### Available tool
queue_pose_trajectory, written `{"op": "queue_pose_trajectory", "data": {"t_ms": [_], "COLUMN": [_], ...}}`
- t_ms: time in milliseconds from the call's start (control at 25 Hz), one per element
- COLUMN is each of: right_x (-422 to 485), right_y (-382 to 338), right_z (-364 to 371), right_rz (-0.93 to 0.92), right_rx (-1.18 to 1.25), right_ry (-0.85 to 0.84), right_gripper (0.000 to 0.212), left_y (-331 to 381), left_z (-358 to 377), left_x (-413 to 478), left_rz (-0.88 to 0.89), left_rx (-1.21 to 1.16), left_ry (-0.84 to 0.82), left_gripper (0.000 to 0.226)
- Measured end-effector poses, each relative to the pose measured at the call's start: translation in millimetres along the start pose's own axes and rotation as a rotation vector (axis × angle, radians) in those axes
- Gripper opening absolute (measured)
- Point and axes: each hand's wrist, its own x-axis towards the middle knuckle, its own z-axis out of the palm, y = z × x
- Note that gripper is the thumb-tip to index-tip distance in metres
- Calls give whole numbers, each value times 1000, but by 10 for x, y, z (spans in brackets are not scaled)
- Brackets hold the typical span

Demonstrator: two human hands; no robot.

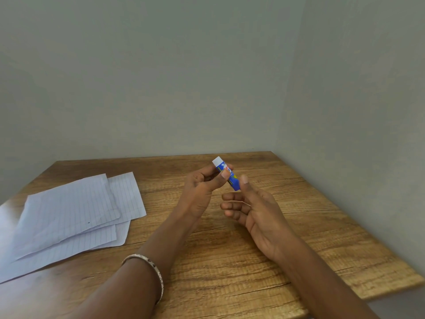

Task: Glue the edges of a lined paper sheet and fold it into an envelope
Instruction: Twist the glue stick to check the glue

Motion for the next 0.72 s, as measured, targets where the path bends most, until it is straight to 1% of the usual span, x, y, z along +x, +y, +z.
{"op": "queue_pose_trajectory", "data": {"t_ms": [40, 120, 160, 240, 320, 360, 440, 520, 600, 680, 720], "right_x": [8, 18, 21, 23, 16, 15, 6, -2, -5, 9, 18], "right_y": [5, 16, 18, 19, 5, 9, -1, -9, -8, 2, 6], "right_z": [-13, -43, -56, -64, -41, -34, -27, -13, -2, -23, -38], "right_rz": [-33, -94, -115, -129, -102, -68, 26, 60, 15, -74, -112], "right_rx": [28, 39, 32, 37, 7, -28, -95, -121, -79, -20, -10], "right_ry": [14, 26, 37, 46, 26, 10, -1, -5, 4, 21, 25], "right_gripper": [34, 41, 40, 31, 20, 24, 39, 44, 39, 49, 51], "left_y": [0, 1, -1, -2, -4, -4, -10, -4, 4, 6, 5], "left_z": [-5, -12, -12, -8, -10, -11, -5, 4, 5, 1, -1], "left_x": [3, 3, 2, 0, 3, 7, 6, -11, -16, -12, -11], "left_rz": [-6, -22, -27, -23, -18, -16, -10, -5, -15, -18, -14], "left_rx": [-2, 2, 3, -6, -17, -18, -11, -4, -6, -12, -17], "left_ry": [1, 3, 1, -8, -11, -11, -12, -9, -10, -9, -6], "left_gripper": [17, 18, 19, 19, 17, 17, 20, 28, 33, 34, 33]}}
